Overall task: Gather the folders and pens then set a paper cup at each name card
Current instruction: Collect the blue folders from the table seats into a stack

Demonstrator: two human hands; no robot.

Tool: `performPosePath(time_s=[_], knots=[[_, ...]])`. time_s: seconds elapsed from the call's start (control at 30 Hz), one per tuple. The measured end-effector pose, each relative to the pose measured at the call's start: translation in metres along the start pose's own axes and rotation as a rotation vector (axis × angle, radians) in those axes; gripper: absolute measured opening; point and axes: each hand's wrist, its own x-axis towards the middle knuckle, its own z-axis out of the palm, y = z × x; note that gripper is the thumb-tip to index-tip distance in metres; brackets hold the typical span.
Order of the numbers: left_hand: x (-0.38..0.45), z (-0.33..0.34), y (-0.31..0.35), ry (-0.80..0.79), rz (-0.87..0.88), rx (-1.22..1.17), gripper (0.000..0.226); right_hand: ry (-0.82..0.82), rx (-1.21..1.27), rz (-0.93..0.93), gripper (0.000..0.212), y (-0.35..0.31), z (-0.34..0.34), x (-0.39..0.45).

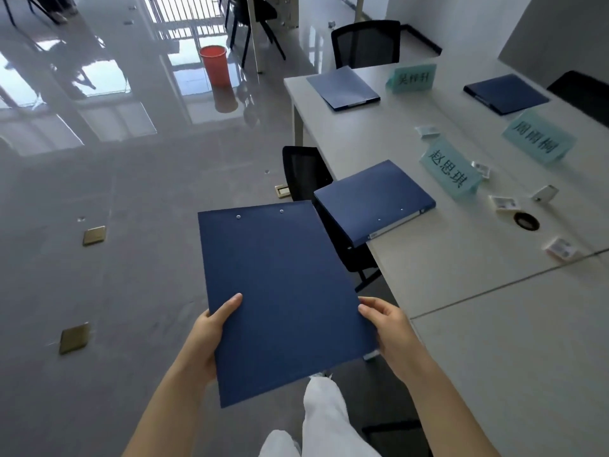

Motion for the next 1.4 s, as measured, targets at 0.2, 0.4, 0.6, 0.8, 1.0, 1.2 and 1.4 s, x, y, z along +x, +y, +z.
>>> performPosePath(time_s=[0.2, 0.4, 0.6, 0.8, 1.0, 1.2, 1.4], knots=[[0.064, 0.034, 0.054, 0.117, 0.018, -0.036, 0.043, 0.039, 0.310, 0.217, 0.018, -0.039, -0.020, 0.114], [0.108, 0.065, 0.097, 0.158, 0.019, -0.038, 0.037, 0.146, 0.575, 0.505, 0.023, -0.056, -0.032, 0.218], [0.137, 0.072, 0.115, 0.193, 0.011, -0.037, 0.037, 0.195, 0.739, 0.582, 0.055, -0.070, -0.021, 0.261], [0.160, 0.061, 0.133, 0.181, 0.000, -0.042, 0.037, 0.154, 0.790, 0.577, 0.054, -0.071, -0.014, 0.273], [0.175, 0.047, 0.152, 0.154, -0.009, -0.045, 0.040, 0.244, 0.895, 0.458, 0.019, -0.073, -0.011, 0.273], [0.182, 0.036, 0.171, 0.117, -0.004, -0.061, 0.039, 0.382, 0.924, 0.304, 0.017, -0.087, -0.012, 0.278], [0.188, 0.026, 0.187, 0.071, -0.001, -0.072, 0.041, 0.246, 1.110, 0.191, 0.104, -0.118, -0.006, 0.248]])
